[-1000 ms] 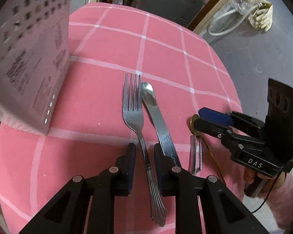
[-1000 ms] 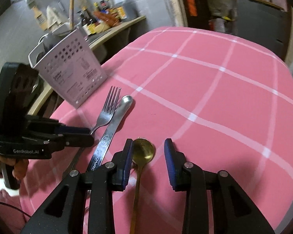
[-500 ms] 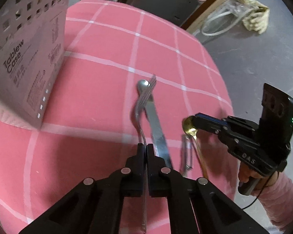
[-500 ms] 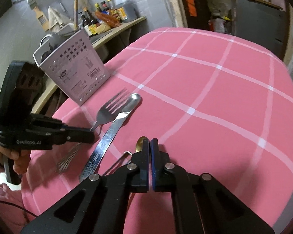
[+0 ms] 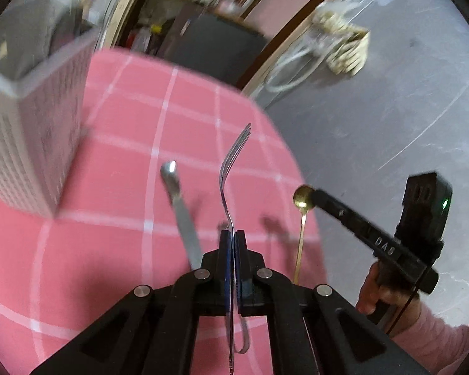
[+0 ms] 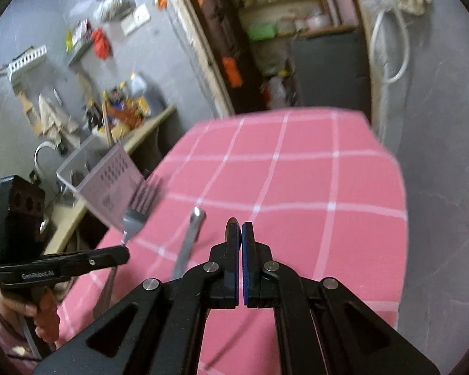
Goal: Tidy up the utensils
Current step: 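Lift the fork and gold spoon and carry them over the basket with both tools, then lower the fork and gold spoon into the basket and open both tools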
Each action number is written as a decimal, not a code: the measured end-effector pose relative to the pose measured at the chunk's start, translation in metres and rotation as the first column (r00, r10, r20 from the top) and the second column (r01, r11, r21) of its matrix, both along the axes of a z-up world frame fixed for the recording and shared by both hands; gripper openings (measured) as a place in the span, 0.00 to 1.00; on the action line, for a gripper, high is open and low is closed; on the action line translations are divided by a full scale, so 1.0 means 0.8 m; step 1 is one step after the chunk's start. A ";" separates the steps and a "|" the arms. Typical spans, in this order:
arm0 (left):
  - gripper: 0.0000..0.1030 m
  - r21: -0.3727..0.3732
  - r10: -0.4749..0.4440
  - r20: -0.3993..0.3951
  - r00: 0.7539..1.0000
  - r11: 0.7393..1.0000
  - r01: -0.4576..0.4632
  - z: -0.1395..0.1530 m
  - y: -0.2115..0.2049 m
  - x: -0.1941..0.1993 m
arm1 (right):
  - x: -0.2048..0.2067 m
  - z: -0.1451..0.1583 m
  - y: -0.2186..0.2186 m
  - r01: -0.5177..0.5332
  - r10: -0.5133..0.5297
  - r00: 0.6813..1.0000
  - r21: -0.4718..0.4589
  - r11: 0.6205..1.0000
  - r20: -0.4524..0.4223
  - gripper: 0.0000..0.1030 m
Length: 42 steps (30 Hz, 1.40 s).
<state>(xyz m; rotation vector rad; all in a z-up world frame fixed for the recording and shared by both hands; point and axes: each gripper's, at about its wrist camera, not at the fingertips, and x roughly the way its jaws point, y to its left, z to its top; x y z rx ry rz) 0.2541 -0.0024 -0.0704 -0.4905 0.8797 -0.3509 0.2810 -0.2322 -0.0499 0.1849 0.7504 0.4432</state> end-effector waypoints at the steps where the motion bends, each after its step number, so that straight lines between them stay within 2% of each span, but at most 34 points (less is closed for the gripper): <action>1: 0.02 -0.001 0.002 0.025 1.000 1.000 -0.002 0.009 0.004 -0.003 | -0.003 0.008 -0.001 0.011 -0.011 1.000 0.004 1.000 0.016 0.02; 8: 0.02 0.021 0.047 0.210 0.977 0.998 -0.053 0.089 0.051 -0.012 | -0.021 0.080 0.030 0.072 -0.081 0.981 0.058 0.996 0.178 0.02; 14: 0.02 0.049 0.094 0.323 0.942 0.992 -0.116 0.138 0.110 -0.015 | -0.019 0.131 0.103 0.044 -0.072 0.950 0.098 0.994 0.305 0.02; 18: 0.02 0.030 0.154 0.389 0.908 0.983 -0.180 0.156 0.155 -0.004 | -0.016 0.159 0.159 0.030 -0.063 0.914 0.088 0.996 0.401 0.02; 22: 0.02 0.005 0.200 0.433 0.879 0.974 -0.224 0.157 0.188 0.013 | -0.014 0.171 0.211 0.029 -0.052 0.883 0.057 0.998 0.467 0.02; 26: 0.02 0.003 0.212 0.463 0.861 0.970 -0.241 0.150 0.207 0.032 | -0.011 0.169 0.253 0.031 -0.028 0.858 0.004 1.000 0.513 0.02; 29: 0.02 -0.013 0.222 0.465 0.857 0.970 -0.244 0.139 0.218 0.047 | -0.008 0.166 0.274 0.034 -0.019 0.852 -0.019 0.999 0.524 0.02; 37: 0.02 -0.001 0.193 0.474 0.859 0.976 -0.219 0.111 0.220 0.075 | -0.001 0.145 0.302 0.037 0.008 0.847 -0.073 0.997 0.532 0.02; 42: 0.03 -0.003 0.185 0.479 0.858 0.978 -0.209 0.092 0.222 0.077 | -0.001 0.130 0.310 0.025 0.032 0.858 -0.105 0.994 0.513 0.02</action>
